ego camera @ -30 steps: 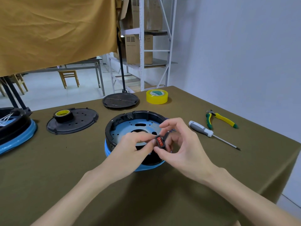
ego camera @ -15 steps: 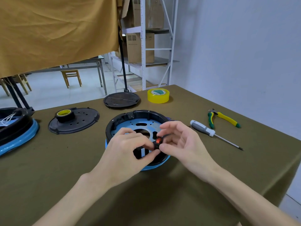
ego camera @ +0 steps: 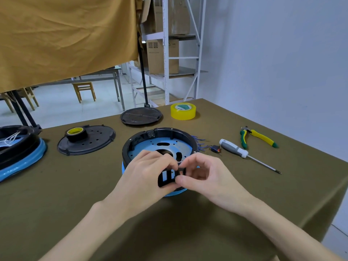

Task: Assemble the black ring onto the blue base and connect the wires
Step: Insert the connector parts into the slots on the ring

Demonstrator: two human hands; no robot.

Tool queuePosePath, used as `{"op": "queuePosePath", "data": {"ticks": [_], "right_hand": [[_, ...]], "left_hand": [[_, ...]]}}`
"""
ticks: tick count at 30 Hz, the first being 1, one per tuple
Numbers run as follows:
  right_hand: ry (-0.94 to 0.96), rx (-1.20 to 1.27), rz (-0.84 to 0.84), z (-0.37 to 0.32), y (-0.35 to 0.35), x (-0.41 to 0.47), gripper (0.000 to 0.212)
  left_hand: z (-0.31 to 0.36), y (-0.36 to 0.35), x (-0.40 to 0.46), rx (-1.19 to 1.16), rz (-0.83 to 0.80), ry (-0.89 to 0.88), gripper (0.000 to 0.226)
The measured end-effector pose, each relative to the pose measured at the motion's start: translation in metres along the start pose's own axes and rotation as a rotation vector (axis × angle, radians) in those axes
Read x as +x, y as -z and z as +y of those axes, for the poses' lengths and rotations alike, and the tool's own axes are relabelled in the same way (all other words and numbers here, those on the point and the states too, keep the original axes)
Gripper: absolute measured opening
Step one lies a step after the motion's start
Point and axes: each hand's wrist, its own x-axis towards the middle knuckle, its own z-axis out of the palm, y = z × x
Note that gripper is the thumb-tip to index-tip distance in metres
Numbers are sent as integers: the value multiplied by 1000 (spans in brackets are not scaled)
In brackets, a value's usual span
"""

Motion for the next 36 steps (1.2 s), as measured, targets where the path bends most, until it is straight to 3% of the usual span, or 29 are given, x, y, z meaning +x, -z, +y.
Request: {"op": "queuePosePath", "data": {"ticks": [3, 6, 13, 15, 20, 30, 36], "right_hand": [[70, -212, 59, 3, -4, -1, 12], [122, -367, 8, 4, -5, -2, 17], [163, -316, 181, 10, -10, 3, 16], [154, -312, 167, 13, -11, 5, 18], [168, -309, 195, 17, -19, 8, 21], [241, -381, 238, 17, -26, 6, 18], [206, -439, 211, 7, -29, 15, 15]], "left_hand": [[3, -6, -2, 28, -57, -25, 49], [1, -10, -5, 22, -43, -17, 64], [-10, -10, -7, -86, -74, 251, 85], [-19, -9, -8, -88, -140, 311, 79], [-24, -8, -9, 80, -182, 249, 35], [-26, -11, -9, 25, -180, 260, 26], [-22, -8, -7, -4, -207, 258, 33]]}}
